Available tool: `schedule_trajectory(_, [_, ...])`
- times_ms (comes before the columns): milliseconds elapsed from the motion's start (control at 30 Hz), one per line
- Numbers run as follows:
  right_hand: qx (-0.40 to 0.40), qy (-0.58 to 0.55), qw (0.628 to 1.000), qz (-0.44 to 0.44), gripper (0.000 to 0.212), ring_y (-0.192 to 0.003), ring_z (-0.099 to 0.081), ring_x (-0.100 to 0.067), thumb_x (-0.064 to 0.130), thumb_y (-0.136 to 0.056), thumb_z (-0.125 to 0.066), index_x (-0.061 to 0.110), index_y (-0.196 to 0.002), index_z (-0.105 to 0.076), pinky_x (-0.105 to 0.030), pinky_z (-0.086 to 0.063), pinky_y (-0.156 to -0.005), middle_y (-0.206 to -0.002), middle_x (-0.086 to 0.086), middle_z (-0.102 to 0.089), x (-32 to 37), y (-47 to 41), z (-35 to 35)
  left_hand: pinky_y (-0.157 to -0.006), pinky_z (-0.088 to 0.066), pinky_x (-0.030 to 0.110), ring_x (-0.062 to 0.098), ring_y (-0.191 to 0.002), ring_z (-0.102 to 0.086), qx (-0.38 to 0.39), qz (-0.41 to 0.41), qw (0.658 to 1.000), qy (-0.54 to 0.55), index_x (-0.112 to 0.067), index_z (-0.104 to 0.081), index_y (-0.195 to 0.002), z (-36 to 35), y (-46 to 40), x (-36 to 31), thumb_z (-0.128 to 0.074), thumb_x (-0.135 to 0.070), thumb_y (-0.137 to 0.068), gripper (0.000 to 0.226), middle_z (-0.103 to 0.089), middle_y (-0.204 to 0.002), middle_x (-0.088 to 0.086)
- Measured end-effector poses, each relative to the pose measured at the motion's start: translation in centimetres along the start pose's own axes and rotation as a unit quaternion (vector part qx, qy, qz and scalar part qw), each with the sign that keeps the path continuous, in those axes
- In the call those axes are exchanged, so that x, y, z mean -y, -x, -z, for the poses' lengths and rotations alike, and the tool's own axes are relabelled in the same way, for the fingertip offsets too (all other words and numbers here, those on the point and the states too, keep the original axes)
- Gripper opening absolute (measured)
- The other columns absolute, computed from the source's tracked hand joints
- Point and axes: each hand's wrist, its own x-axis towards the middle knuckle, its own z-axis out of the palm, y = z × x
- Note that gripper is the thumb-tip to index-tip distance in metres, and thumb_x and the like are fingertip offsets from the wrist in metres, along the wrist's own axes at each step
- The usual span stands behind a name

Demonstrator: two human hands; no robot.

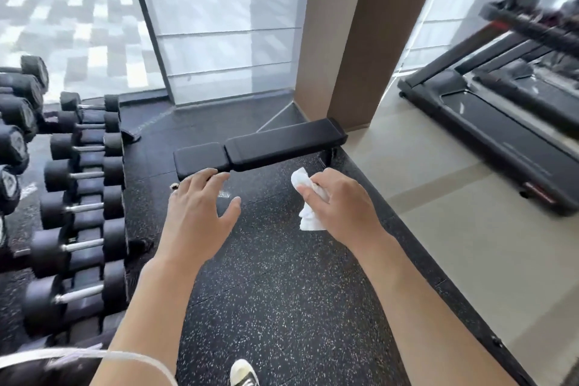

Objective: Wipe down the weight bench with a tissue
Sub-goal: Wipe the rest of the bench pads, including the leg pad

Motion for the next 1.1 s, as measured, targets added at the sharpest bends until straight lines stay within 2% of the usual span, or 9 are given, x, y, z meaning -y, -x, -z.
schedule_trajectory(67, [-0.010, 0.006, 1.000, 0.006, 0.037, -0.069, -0.053, -0.011, 0.052, -0.101, -0.055, 0.021, -0.083, -0.063, -0.022, -0.033, -0.059, -0.078, 0.007, -0.056, 0.5, -3.1, -0.5, -0.115, -0.036, 0.050, 0.026, -0.140, -0.042, -0.006, -0.006, 1.000, 0.006, -0.022, -0.056, -0.145, -0.1, -2.8, 1.1, -0.061, -0.042, -0.098, 0.052, -0.052, -0.150, 0.001])
schedule_trajectory(300, [-0.013, 0.001, 1.000, 0.022, 0.039, -0.071, -0.055, -0.012, 0.054, -0.101, -0.052, 0.020, -0.089, -0.066, -0.031, -0.046, -0.065, -0.082, 0.007, -0.059, 1.1, -11.0, -2.3, -0.115, -0.036, 0.049, 0.025, -0.139, -0.042, -0.021, 0.002, 0.999, 0.024, -0.022, -0.058, -0.142, 0.2, -9.6, 3.3, -0.063, -0.040, -0.098, 0.048, -0.053, -0.148, 0.000])
schedule_trajectory(533, [0.019, -0.017, 0.999, 0.038, 0.037, -0.073, -0.057, -0.015, 0.052, -0.101, -0.053, 0.019, -0.091, -0.065, -0.038, -0.050, -0.069, -0.084, 0.005, -0.058, -0.4, -18.0, -6.0, -0.116, -0.036, 0.048, 0.021, -0.138, -0.041, -0.021, 0.028, 0.999, 0.025, -0.024, -0.057, -0.143, -1.3, -15.7, 5.5, -0.061, -0.041, -0.097, 0.050, -0.052, -0.147, -0.002])
schedule_trajectory(833, [0.037, -0.068, 0.992, 0.097, 0.036, -0.071, -0.053, -0.011, 0.050, -0.102, -0.055, 0.018, -0.092, -0.069, -0.025, -0.035, -0.065, -0.080, 0.010, -0.056, -3.3, -32.1, -10.5, -0.116, -0.038, 0.047, 0.023, -0.138, -0.042, -0.041, 0.087, 0.995, -0.024, -0.023, -0.056, -0.144, -3.2, -26.1, 7.7, -0.061, -0.041, -0.098, 0.050, -0.051, -0.147, -0.003])
schedule_trajectory(1100, [0.087, -0.130, 0.979, 0.134, 0.040, -0.071, -0.057, -0.016, 0.050, -0.103, -0.054, 0.016, -0.085, -0.065, -0.033, -0.047, -0.068, -0.080, 0.005, -0.058, -5.2, -44.3, -15.0, -0.115, -0.038, 0.045, 0.023, -0.134, -0.046, -0.075, 0.145, 0.985, -0.056, -0.019, -0.059, -0.141, -3.0, -34.8, 8.1, -0.064, -0.036, -0.098, 0.047, -0.054, -0.144, -0.001])
